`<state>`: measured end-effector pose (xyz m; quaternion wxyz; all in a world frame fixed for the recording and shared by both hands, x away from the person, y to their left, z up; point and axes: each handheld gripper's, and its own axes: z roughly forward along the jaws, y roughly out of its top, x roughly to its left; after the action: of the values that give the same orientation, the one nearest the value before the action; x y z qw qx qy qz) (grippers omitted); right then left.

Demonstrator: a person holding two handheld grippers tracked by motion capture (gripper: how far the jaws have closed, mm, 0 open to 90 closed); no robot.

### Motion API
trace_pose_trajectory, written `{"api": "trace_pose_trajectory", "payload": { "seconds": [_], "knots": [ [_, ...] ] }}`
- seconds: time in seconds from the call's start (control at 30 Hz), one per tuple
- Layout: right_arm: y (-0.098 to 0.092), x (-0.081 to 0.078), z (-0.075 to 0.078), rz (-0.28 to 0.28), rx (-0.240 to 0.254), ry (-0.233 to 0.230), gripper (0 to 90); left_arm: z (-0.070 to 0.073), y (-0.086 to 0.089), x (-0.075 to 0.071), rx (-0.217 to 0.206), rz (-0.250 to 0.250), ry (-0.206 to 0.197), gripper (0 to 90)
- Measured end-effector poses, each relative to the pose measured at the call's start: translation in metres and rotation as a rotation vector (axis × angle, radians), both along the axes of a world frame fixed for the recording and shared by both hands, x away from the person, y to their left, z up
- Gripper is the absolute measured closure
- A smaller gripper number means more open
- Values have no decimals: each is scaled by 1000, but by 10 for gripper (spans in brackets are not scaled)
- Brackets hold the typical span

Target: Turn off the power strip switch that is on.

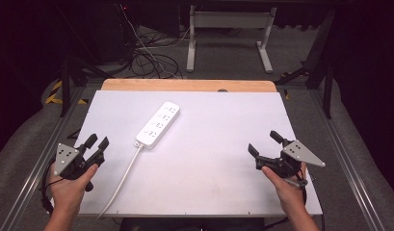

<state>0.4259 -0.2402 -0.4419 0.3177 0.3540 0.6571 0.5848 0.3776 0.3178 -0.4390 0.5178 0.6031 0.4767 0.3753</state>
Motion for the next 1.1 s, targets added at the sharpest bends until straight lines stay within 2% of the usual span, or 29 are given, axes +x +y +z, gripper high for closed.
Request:
{"api": "trace_pose_trajectory", "payload": {
  "seconds": [0.1, 0.33, 0.47, 0.57, 0.8, 0.9, 0.97, 1.0, 1.03, 1.1],
  "knots": [
    [0, 0, 0, 13, 7, 7, 82, 3, 2, -2, 10, -33, 11, 730],
    [1, 0, 0, 15, 8, 8, 87, 6, 3, -4, 33, -34, 8, 891],
    [0, 0, 0, 10, 3, 7, 87, 9, 2, -5, 35, -44, 6, 900],
    [1, -1, 0, 11, 0, 8, 87, 11, 2, -1, 39, -53, 23, 900],
    [1, -2, -1, 8, -6, 8, 87, 15, 0, 5, 35, -63, 32, 900],
    [0, -2, -1, 8, -7, 11, 87, 17, -1, 9, 48, -66, 56, 900],
    [0, -1, -1, 9, -4, 11, 88, 18, -4, 11, 74, -67, 69, 900],
    [1, -2, -1, 11, -6, 12, 88, 18, -4, 11, 74, -67, 69, 900],
    [1, -2, -1, 12, -7, 12, 89, 20, -6, 15, 96, -74, 83, 900],
    [1, -2, -1, 13, -7, 10, 91, 21, -8, 17, 106, -82, 88, 900]
  ]
}}
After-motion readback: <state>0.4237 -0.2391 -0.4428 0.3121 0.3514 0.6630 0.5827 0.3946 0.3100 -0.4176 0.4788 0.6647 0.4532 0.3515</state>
